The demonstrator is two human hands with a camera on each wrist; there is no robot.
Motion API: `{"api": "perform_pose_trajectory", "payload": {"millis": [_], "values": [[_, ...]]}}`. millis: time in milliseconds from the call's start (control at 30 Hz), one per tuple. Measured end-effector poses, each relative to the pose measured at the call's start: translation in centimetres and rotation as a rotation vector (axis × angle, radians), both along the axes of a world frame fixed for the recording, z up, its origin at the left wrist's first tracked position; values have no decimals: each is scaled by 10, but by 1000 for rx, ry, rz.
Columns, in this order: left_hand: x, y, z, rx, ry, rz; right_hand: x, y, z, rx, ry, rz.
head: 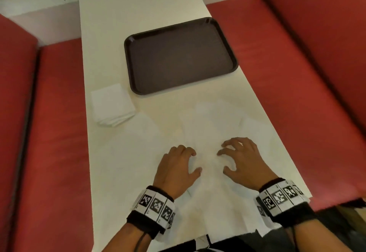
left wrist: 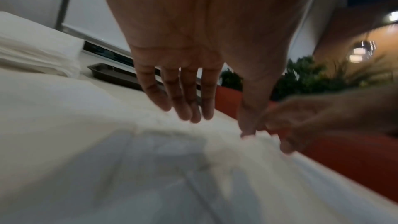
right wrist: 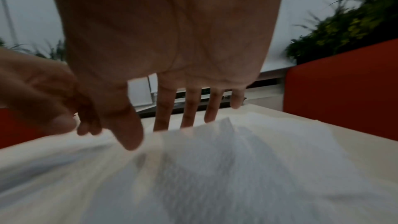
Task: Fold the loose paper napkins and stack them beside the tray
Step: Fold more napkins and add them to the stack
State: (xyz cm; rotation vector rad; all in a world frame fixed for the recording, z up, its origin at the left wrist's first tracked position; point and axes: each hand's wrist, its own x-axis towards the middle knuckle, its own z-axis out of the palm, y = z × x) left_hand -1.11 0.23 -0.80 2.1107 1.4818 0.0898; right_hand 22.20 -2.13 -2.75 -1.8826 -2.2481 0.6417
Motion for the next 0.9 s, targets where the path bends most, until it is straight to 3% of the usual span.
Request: {"api": "perform_pose_trajectory", "payload": {"millis": [100, 233, 300, 500, 567, 667, 767, 900], "values": [[15, -13, -11, -33, 200, -36, 4, 4, 2, 23, 35, 25], [21, -18, -3, 25, 145, 89, 5, 9, 28, 66, 141, 61], [19, -18, 12, 40, 8, 204, 6, 11, 53, 6, 303, 28], [31, -16, 69, -2, -649, 608, 22, 14, 115, -73, 824, -200], [39, -20, 86, 122, -761, 752, 28, 12, 125, -105, 963, -249], [57, -35, 106, 398, -679, 605, 36, 7, 135, -185, 1160, -281], [73, -44, 111, 375, -644, 353, 38, 2, 143, -194, 1297, -303], [70, -41, 100, 341, -777, 421, 40, -1, 148, -117, 1413, -360]]}}
